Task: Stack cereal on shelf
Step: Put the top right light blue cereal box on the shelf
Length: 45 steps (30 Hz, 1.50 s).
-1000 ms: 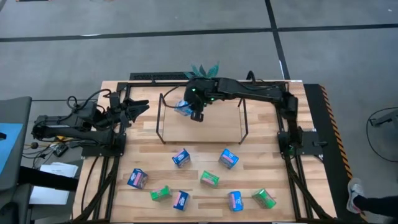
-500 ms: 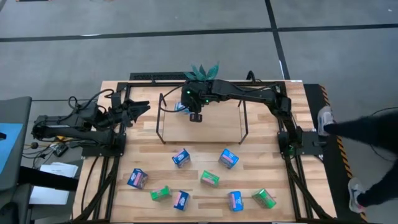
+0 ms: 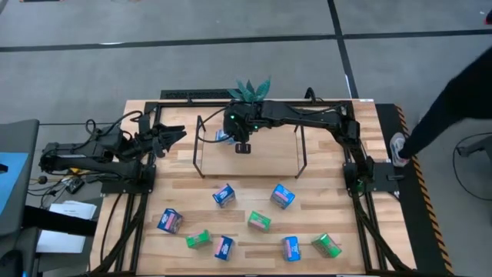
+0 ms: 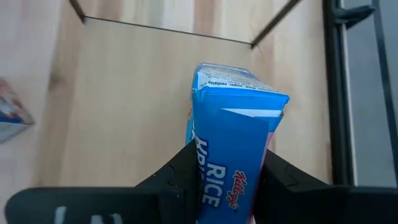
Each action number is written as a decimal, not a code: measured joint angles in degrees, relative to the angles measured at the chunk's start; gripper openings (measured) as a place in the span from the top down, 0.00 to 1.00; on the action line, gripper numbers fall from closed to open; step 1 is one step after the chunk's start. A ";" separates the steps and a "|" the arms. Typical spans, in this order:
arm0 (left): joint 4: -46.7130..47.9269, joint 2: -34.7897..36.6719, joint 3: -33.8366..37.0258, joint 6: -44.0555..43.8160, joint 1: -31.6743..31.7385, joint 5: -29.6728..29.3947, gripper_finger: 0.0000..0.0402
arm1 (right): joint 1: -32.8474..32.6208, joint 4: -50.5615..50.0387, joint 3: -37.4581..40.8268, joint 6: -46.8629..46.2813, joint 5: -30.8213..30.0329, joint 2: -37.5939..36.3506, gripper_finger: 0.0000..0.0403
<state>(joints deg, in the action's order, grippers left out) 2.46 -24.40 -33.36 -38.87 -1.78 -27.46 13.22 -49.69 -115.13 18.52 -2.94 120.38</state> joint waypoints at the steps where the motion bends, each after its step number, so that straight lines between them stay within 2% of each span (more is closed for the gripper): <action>1: 0.00 0.02 0.00 0.00 0.00 0.00 0.25 | 0.06 0.00 0.00 0.00 -0.04 0.00 0.69; 15: 0.35 0.02 0.00 -1.01 0.00 -0.24 0.25 | 3.03 0.51 0.11 0.78 -0.09 1.89 0.69; 45: 0.76 0.01 0.00 -1.49 -0.01 -0.42 0.25 | 1.81 -1.34 0.07 0.90 -1.68 1.66 0.69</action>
<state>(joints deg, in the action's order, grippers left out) 3.22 -24.39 -33.36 -40.36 -1.79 -27.88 15.03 -51.03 -115.07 19.43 -4.62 122.04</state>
